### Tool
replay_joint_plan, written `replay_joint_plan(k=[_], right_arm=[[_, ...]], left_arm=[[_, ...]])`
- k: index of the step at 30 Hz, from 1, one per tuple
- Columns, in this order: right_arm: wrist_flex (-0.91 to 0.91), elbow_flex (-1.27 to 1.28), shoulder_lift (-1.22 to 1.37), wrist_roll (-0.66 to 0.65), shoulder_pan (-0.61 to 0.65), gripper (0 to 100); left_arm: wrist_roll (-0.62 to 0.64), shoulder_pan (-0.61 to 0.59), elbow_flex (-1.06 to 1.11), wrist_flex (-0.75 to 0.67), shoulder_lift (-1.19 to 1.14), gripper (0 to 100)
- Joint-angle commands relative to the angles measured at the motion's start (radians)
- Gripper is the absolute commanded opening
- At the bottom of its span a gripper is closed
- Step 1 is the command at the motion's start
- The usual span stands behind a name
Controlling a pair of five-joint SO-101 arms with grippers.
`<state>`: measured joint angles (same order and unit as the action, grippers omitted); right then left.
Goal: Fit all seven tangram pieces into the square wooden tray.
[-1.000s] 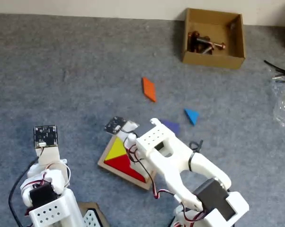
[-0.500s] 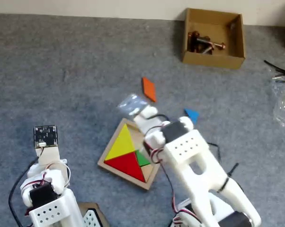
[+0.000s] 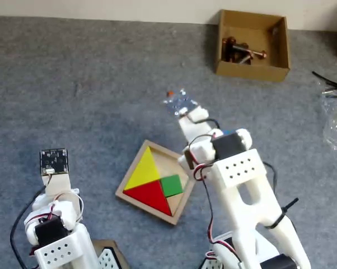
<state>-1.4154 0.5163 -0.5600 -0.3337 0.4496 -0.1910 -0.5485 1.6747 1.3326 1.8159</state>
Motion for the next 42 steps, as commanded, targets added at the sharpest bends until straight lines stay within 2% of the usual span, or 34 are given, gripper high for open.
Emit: replay_joint_plan(k=[1, 14, 25, 38, 42], right_arm=[[-0.025, -0.099, -0.038, -0.002, -0.035, 18.3], [-0.018, -0.312, 0.285, -0.012, -0.085, 18.3], [0.084, -0.331, 0.542, -0.048, -0.124, 18.3], [0.117, -0.325, 0.565, -0.009, -0.119, 18.3], [0.117, -0.325, 0.564, 0.049, -0.117, 18.3]], left_arm=[[0.009, 0.015, 0.021, 0.005, 0.005, 1], [0.009, 0.015, 0.021, 0.005, 0.005, 1], [0.009, 0.015, 0.021, 0.005, 0.005, 1], [0.009, 0.015, 0.021, 0.005, 0.005, 1], [0.009, 0.015, 0.021, 0.005, 0.005, 1]])
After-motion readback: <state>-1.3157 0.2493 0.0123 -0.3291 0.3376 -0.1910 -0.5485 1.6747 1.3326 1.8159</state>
